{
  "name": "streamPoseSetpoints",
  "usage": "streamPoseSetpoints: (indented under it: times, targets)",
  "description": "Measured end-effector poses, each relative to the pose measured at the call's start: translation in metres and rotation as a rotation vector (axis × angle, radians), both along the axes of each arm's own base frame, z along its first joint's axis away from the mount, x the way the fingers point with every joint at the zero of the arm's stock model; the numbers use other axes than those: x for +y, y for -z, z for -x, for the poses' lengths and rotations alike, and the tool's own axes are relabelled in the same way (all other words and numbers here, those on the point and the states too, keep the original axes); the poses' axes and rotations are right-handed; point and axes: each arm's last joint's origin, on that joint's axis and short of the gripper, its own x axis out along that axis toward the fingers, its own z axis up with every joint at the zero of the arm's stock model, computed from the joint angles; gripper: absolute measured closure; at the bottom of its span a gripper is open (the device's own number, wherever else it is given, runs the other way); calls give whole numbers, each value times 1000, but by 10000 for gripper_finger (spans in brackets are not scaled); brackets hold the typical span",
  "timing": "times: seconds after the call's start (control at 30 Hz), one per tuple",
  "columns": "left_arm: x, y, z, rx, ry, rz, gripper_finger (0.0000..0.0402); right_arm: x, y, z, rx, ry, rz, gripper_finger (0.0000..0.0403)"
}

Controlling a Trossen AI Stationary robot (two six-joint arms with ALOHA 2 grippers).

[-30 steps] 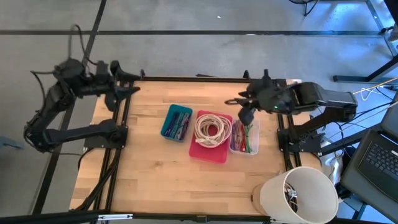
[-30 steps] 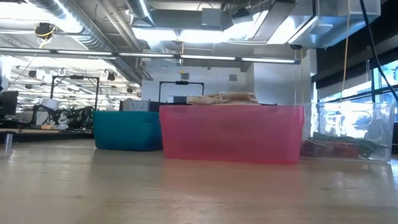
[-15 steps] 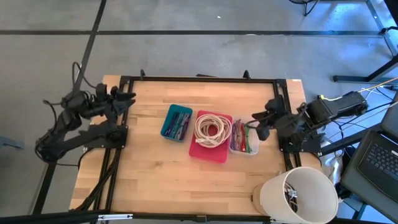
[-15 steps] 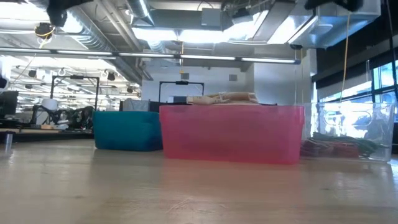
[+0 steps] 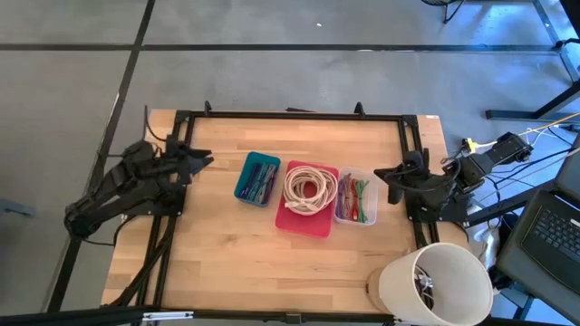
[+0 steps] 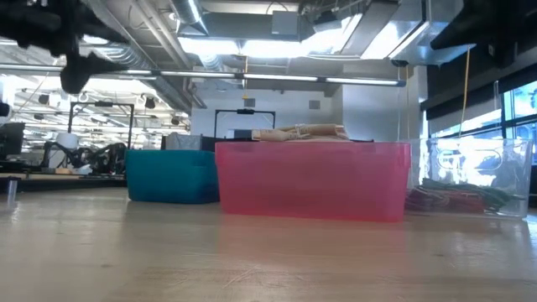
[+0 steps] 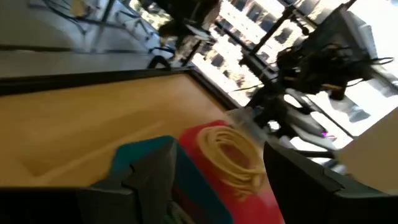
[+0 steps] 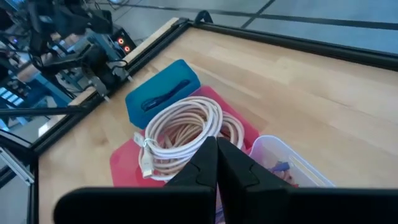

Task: Pick & Place USB Port
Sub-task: Return to Home Position

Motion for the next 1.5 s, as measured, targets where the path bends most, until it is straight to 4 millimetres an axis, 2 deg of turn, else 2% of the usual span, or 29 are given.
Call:
streamPoseSetpoints:
  times: [0.13, 0.23, 0.37, 0.47, 0.67, 0.87, 0.97, 1.13, 1.2, 1.5]
  targets:
    - [7, 19, -6, 93, -72, -96, 167, -5, 10, 7, -18, 6, -5, 401]
    - [12, 30, -10, 178, -149, -231, 167, -8, 10, 12, -40, 8, -8, 401]
    - [21, 54, -16, 296, -276, -302, 167, -11, 9, 16, -54, 17, 35, 402]
    - [25, 71, -24, 259, -258, -322, 167, -12, 8, 18, -54, 13, 60, 402]
    - [30, 74, -34, 324, -181, -465, 167, -12, 8, 18, -48, 4, 76, 402]
    - [31, 80, -42, 348, -48, -434, 167, -11, 6, 16, -73, 4, 58, 395]
    - [33, 76, -46, 320, -51, -461, 171, -11, 7, 14, -54, 29, 110, 398]
    - [34, 76, -47, 334, -92, -472, 187, -9, 7, 6, 71, -46, 366, 400]
    - [34, 76, -47, 331, -94, -459, 189, -8, 5, 2, 80, -65, 418, 401]
    - [34, 76, -47, 330, -95, -455, 186, -4, 2, -4, 47, -127, 415, 402]
